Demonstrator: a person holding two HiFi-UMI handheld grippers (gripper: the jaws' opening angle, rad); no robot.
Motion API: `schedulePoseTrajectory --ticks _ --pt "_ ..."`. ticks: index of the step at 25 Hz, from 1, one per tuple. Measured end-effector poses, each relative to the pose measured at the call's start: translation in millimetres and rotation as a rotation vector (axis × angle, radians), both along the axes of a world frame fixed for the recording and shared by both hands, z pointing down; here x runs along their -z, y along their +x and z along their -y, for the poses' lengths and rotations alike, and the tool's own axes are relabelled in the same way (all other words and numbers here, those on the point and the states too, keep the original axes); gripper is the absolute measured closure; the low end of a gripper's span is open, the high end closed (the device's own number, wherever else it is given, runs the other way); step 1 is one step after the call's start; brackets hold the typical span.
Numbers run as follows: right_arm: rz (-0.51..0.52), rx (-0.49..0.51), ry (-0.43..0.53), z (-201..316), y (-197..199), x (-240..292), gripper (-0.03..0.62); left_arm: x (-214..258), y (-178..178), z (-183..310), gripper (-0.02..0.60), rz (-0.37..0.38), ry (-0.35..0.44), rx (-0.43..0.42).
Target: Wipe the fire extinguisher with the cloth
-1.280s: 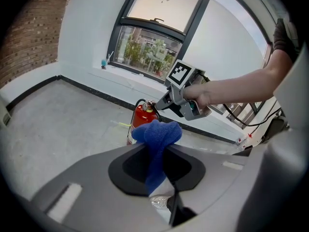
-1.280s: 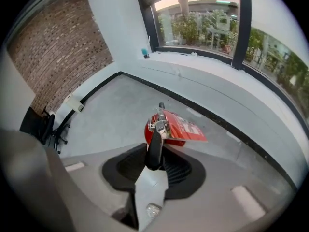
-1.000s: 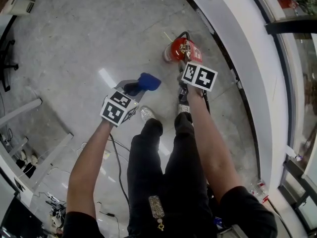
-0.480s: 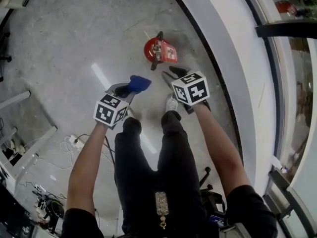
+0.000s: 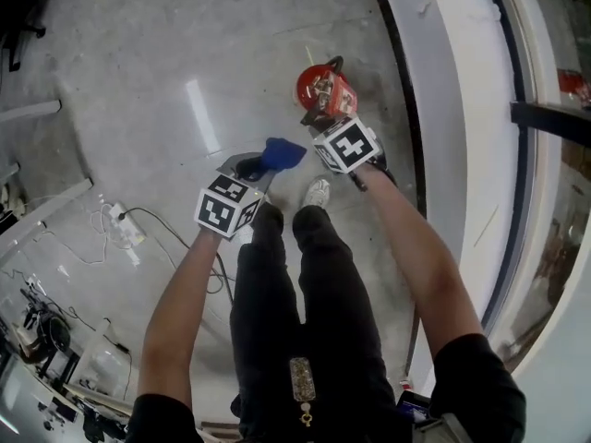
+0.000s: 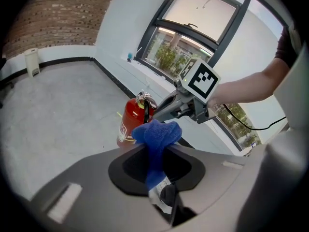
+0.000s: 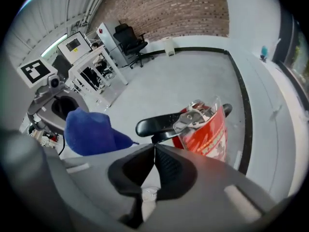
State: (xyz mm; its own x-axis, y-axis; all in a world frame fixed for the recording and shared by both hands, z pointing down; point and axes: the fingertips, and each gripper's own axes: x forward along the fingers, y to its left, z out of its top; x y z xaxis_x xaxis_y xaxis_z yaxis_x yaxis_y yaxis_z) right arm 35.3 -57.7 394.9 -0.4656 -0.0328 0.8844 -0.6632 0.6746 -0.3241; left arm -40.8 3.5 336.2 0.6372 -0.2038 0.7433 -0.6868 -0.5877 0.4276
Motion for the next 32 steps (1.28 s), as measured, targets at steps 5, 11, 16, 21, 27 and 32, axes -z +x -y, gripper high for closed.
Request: schedulePoseTrajectory --ticks 5,11,16,21,27,32 --pt "0.001 -0.008 0.023 14 -21 0 0.592 -5 -33 3 0.522 -0.001 0.005 0.054" --pt "-0.072 0.059 0.017 14 -27 -2 0.592 -12 -57 3 0.522 -0.006 -0.008 0.046" --pt "-0.028 -0.047 -0.015 26 -50 -3 0.592 -15 -64 6 0.522 -0.019 -0.012 0.042" --pt "0.006 -0.252 -0.070 34 -72 -11 0.592 -15 -85 13 0.522 -0.018 -0.010 0.044" --pt "-0.007 -0.315 -0.077 49 -88 -13 0.592 -18 -106 18 0.522 -0.019 -0.014 0.034" --pt "0.022 -0.437 -0.088 69 -103 -13 0.592 -15 -119 25 0.522 -0.020 0.007 0.017"
